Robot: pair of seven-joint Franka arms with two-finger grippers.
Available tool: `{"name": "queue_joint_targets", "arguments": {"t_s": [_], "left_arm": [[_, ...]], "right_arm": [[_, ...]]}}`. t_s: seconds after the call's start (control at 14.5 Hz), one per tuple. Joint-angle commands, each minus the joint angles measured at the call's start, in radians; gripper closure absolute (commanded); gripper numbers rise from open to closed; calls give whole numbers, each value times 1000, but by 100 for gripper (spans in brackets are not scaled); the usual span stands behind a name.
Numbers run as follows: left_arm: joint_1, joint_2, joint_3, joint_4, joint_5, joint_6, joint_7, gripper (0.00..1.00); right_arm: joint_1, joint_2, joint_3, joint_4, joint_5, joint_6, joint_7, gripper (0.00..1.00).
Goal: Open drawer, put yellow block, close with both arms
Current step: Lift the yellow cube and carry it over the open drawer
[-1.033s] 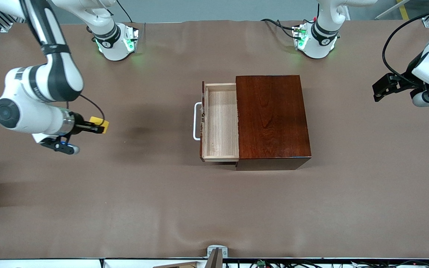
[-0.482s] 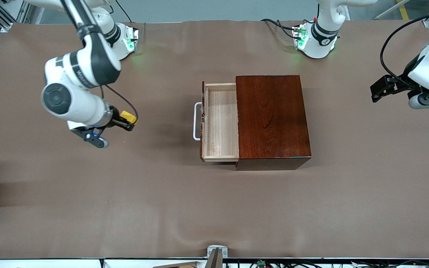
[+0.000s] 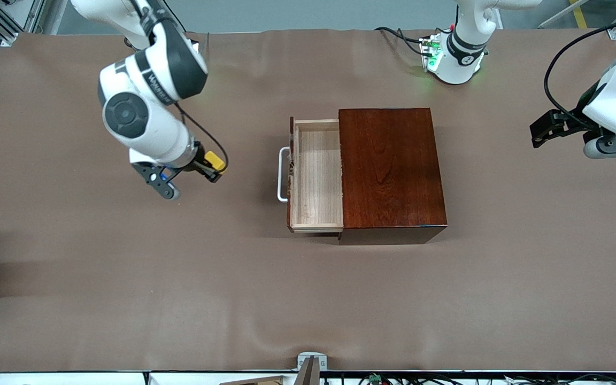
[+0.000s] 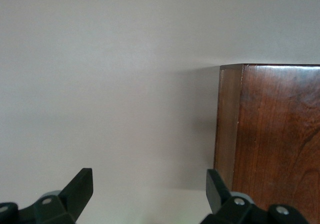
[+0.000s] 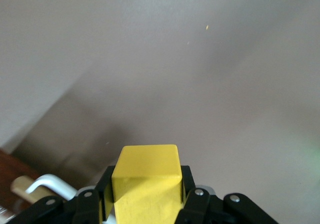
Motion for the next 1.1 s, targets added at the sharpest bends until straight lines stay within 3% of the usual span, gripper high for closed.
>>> {"name": "queue_joint_targets", "arguments": {"t_s": [0.0, 1.03], "left_arm": [[4, -16, 3, -12, -18, 10, 31, 0], [5, -18, 3, -17, -18, 5, 31, 0]], "right_arm": [[69, 40, -11, 71, 18, -7, 158, 94], [255, 152, -13, 190, 47, 91, 723, 94]]}}
